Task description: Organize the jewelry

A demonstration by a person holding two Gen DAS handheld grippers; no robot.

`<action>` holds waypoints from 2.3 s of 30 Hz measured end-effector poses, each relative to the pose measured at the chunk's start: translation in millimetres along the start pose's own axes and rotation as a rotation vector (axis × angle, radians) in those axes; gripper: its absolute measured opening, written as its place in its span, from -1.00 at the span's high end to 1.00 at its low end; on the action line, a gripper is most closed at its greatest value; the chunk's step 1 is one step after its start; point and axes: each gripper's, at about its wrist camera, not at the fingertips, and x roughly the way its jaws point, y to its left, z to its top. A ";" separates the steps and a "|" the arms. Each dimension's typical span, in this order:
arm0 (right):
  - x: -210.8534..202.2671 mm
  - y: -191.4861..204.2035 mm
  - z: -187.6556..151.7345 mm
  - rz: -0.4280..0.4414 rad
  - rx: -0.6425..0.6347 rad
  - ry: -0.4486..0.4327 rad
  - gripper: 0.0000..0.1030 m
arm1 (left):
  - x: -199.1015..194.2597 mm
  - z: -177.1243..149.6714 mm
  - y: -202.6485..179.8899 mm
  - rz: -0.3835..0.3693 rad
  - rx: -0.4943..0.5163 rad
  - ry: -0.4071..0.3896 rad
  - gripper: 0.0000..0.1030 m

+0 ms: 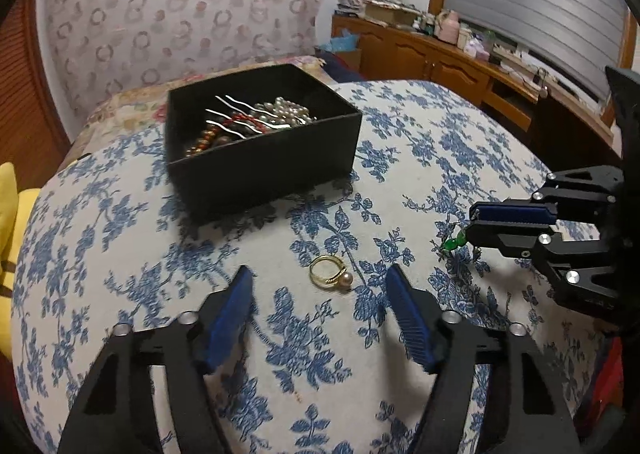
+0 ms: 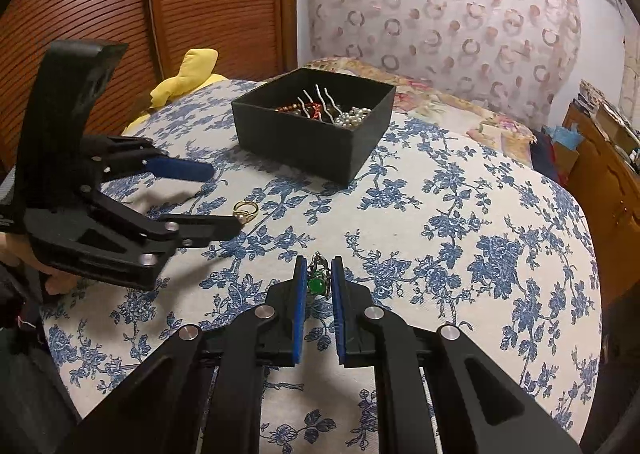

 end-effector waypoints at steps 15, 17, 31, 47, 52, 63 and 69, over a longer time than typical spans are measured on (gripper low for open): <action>-6.6 -3.2 5.6 -0.005 0.009 -0.021 0.74 | 6.5 3.7 -4.4 0.029 0.013 0.011 0.59; -8.6 -3.1 8.4 -0.007 0.007 -0.028 0.74 | 3.8 5.1 -3.5 0.030 0.009 0.000 0.59; -30.6 -5.8 66.1 -0.028 -0.013 -0.140 0.74 | -23.5 26.4 13.2 0.059 -0.017 -0.084 0.59; 18.5 -11.5 128.4 0.019 0.011 -0.142 0.74 | -39.2 61.2 48.5 0.101 -0.070 -0.163 0.59; 35.5 -13.8 135.5 0.036 0.011 -0.124 0.71 | -31.7 69.3 57.9 0.110 -0.094 -0.167 0.59; 10.9 -28.2 117.1 -0.019 0.112 -0.190 0.16 | -25.8 65.8 66.3 0.163 -0.131 -0.185 -0.30; -27.4 -19.8 83.5 -0.082 0.148 -0.281 -0.11 | -46.3 46.4 60.0 0.219 -0.136 -0.218 -0.77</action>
